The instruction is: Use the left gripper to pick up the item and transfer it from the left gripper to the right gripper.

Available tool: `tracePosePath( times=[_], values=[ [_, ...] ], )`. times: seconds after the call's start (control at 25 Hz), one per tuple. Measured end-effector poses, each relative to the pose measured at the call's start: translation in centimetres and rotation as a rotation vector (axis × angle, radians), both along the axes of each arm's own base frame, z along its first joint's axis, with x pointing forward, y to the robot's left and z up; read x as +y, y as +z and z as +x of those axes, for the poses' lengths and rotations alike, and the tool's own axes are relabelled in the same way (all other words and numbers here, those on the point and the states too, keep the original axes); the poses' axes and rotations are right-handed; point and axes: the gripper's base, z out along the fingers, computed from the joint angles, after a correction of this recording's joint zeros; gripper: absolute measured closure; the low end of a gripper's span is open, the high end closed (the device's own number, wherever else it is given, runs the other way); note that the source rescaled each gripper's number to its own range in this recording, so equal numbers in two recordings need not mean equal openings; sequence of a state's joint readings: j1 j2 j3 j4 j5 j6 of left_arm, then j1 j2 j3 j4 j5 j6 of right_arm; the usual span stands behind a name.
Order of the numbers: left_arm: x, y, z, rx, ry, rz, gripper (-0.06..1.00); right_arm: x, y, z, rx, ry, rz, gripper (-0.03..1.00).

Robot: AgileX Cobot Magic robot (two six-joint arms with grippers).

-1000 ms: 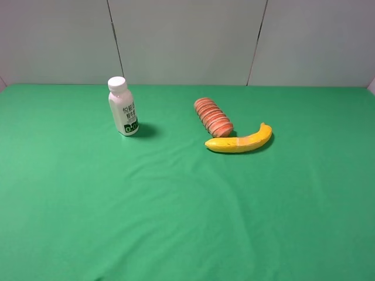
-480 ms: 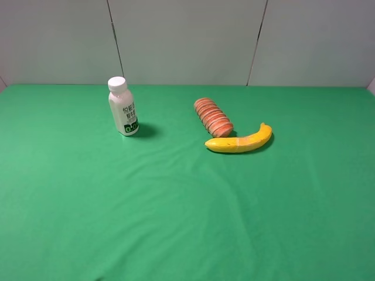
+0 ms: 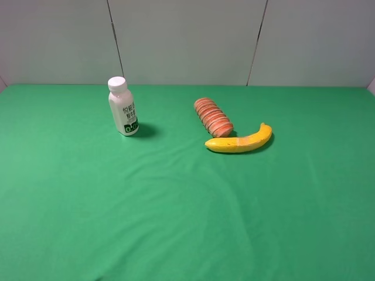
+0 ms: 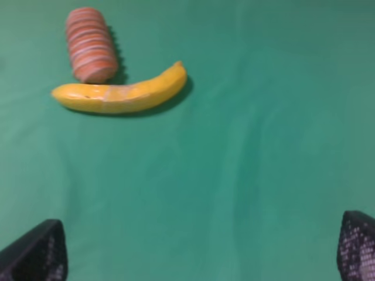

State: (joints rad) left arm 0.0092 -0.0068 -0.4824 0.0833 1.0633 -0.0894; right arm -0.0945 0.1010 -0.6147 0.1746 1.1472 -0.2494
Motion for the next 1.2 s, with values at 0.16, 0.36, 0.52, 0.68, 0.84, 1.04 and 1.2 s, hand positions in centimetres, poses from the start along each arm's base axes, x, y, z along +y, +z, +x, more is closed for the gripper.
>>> tracePosePath(
  times=[0.16,0.36,0.52,0.68,0.84,1.04,1.2],
  values=[
    [0.0,0.0,0.0,0.000,0.000,0.000,-0.03,-0.2,-2.1,-0.4,-0.056,-0.025,-0.009,-0.03],
    [0.0,0.0,0.0,0.000,0.000,0.000,-0.03,-0.4,-2.1,-0.3,-0.081,-0.134,-0.012,-0.03],
    [0.0,0.0,0.0,0.000,0.000,0.000,-0.03,-0.5,-2.2,-0.1,-0.092,-0.173,-0.007,-0.03],
    [0.0,0.0,0.0,0.000,0.000,0.000,-0.03,-0.7,-2.3,0.1,-0.098,-0.200,0.010,-0.03],
    [0.0,0.0,0.0,0.000,0.000,0.000,-0.03,-0.8,-2.3,0.1,-0.099,-0.221,0.018,-0.03],
    [0.0,0.0,0.0,0.000,0.000,0.000,-0.03,-0.8,-2.3,0.1,-0.106,-0.222,0.018,-0.03],
    [0.0,0.0,0.0,0.000,0.000,0.000,-0.03,-0.9,-2.3,0.1,-0.110,-0.222,0.018,-0.03]
  ],
)
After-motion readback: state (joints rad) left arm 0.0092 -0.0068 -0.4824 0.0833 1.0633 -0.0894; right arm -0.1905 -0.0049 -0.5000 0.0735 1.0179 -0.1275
